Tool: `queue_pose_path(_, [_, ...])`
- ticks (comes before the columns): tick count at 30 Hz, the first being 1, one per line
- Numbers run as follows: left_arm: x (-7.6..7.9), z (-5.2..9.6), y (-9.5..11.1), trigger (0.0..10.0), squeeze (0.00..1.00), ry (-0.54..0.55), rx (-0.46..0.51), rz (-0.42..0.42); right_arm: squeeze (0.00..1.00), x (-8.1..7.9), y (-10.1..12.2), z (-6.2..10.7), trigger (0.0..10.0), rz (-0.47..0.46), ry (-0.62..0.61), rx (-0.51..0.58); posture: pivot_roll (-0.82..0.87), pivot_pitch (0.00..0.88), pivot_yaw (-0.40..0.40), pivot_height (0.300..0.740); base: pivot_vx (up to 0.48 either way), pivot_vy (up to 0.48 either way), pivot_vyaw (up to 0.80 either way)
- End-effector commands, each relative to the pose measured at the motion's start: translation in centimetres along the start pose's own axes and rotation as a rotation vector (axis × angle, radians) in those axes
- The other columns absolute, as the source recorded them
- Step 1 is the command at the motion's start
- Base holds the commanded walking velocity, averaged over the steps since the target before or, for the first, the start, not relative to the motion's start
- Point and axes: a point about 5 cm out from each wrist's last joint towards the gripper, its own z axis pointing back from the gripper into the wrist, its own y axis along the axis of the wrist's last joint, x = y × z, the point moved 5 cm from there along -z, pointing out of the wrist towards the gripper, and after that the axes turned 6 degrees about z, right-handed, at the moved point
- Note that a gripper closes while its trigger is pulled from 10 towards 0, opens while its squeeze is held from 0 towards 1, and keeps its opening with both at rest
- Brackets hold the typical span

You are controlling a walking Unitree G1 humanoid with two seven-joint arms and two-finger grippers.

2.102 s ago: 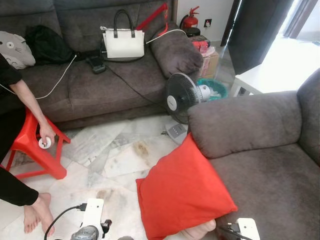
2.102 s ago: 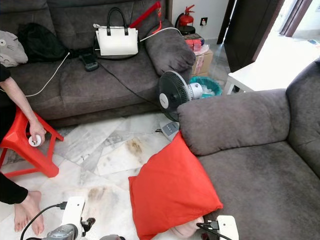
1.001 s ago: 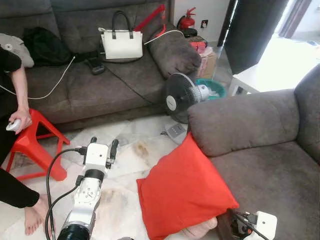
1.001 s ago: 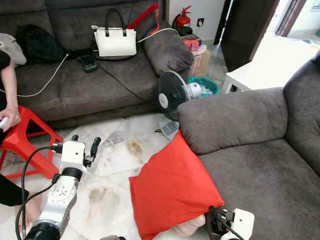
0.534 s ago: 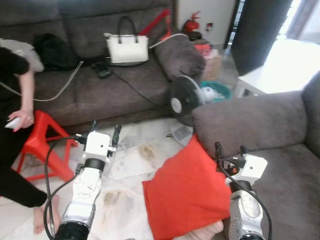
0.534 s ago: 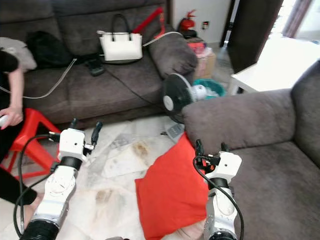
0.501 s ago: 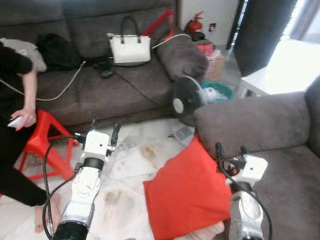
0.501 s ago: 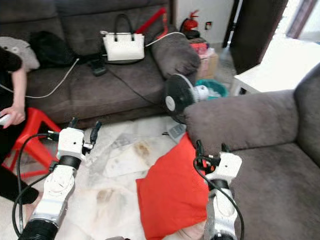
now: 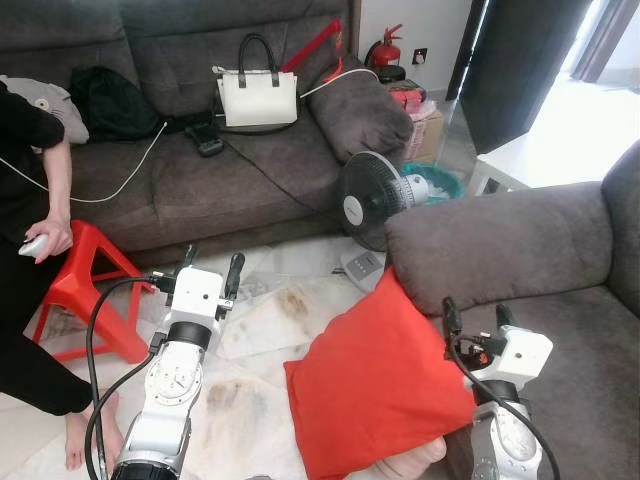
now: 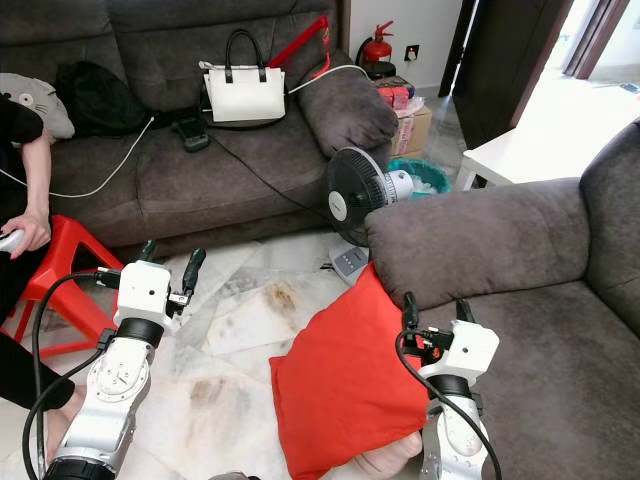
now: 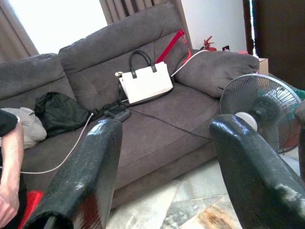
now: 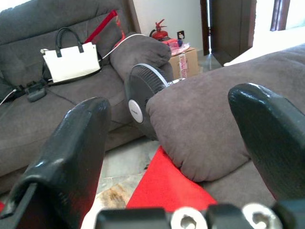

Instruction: Move the pillow to the sofa from floor

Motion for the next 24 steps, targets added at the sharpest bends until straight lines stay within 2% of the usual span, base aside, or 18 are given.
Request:
queue_pose_path(1, [0.4,-1.0,-0.1,10.0,0.0,-0.026,-0.021,0.012,0.0,0.1,-0.5,-0.4,10.0,-0.003,-0.004,-0.032,0.17,0.022,-0.004,0.74,0.0,0.0,0.0])
queue_pose_path(8, [1.8,-1.8,-0.2,10.0,0.0,-0.091,-0.033,0.008,0.0,0.3,-1.0,-0.9,10.0,0.007,-0.003,-0.06,0.17,0.032,0.0,0.74,0.0,0.0,0.0])
queue_pose_path(9, [2.5,-2.0,-0.1,10.0,0.0,-0.15,-0.03,-0.014,0.0,0.5,-0.8,-1.3,10.0,0.036,0.034,-0.069,0.16,0.036,0.006,0.74,0.0,0.0,0.0])
queue_pose_path(11, [2.5,-2.0,-0.1,10.0,0.0,-0.17,-0.031,-0.03,0.0,0.5,-0.5,-1.4,10.0,0.051,0.057,-0.069,0.16,0.036,0.007,0.74,0.0,0.0,0.0])
queue_pose_path(13, [1.4,-2.1,-0.4,10.0,0.0,-0.165,-0.045,-0.054,0.0,1.0,0.0,-1.6,10.0,0.082,0.093,-0.07,0.15,0.036,0.01,0.74,0.0,0.0,0.0])
queue_pose_path(15, [1.1,-2.2,-0.5,10.0,0.0,-0.157,-0.05,-0.053,0.0,1.2,0.1,-1.7,10.0,0.09,0.095,-0.069,0.15,0.036,0.01,0.74,0.0,0.0,0.0])
queue_pose_path(17, [-0.2,-2.6,-0.4,10.0,0.0,-0.117,-0.054,-0.046,0.0,1.8,0.5,-2.0,10.0,0.094,0.09,-0.056,0.16,0.041,0.011,0.74,0.0,0.0,0.0])
queue_pose_path(24, [0.2,-2.3,-0.8,10.0,0.0,-0.126,-0.068,-0.04,0.0,1.9,0.5,-2.0,10.0,0.121,0.121,-0.069,0.16,0.044,0.013,0.74,0.0,0.0,0.0])
